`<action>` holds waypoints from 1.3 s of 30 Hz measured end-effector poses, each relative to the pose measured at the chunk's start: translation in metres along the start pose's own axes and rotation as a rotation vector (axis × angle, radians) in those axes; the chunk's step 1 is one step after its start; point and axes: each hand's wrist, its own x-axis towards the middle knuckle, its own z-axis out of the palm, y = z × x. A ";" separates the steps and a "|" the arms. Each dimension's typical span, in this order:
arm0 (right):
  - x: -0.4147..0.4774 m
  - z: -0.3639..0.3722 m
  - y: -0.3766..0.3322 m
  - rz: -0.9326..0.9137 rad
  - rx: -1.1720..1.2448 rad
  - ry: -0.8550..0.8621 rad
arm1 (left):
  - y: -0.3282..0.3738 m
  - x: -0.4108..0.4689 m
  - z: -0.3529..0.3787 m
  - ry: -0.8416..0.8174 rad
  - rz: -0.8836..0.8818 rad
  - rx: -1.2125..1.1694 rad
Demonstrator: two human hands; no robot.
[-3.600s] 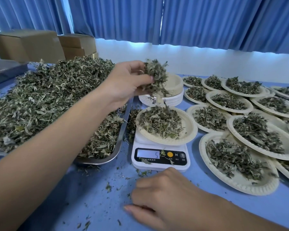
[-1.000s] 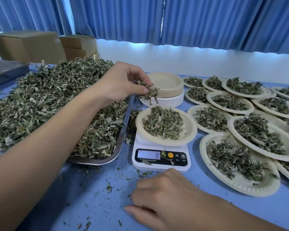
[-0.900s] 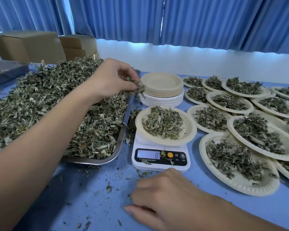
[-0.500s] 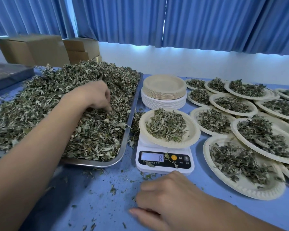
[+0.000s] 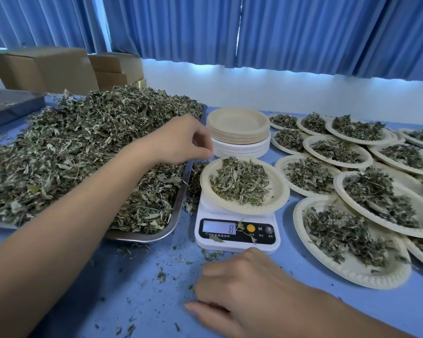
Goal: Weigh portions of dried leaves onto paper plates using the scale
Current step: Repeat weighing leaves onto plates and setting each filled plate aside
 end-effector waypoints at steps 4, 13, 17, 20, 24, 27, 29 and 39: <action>0.000 0.000 0.001 -0.016 -0.012 0.025 | -0.011 0.000 -0.006 0.104 -0.030 -0.081; 0.001 0.001 0.001 -0.019 -0.001 0.021 | 0.013 0.000 0.012 -0.049 0.053 -0.176; 0.000 0.001 0.002 -0.015 -0.012 -0.006 | 0.024 0.000 0.023 -0.067 0.078 -0.147; 0.000 0.002 0.003 -0.021 -0.011 -0.003 | 0.027 0.000 0.028 -0.050 0.059 -0.153; 0.000 0.003 0.003 -0.028 -0.014 0.008 | 0.026 -0.001 0.030 -0.018 0.032 -0.144; 0.000 0.005 0.004 -0.033 -0.005 0.014 | 0.024 0.001 0.032 0.024 -0.013 -0.081; -0.001 0.007 0.004 -0.038 -0.004 0.034 | 0.020 0.002 0.035 0.069 -0.074 0.048; -0.008 -0.048 0.052 0.727 -0.143 0.540 | 0.016 0.000 0.044 0.010 -0.266 0.209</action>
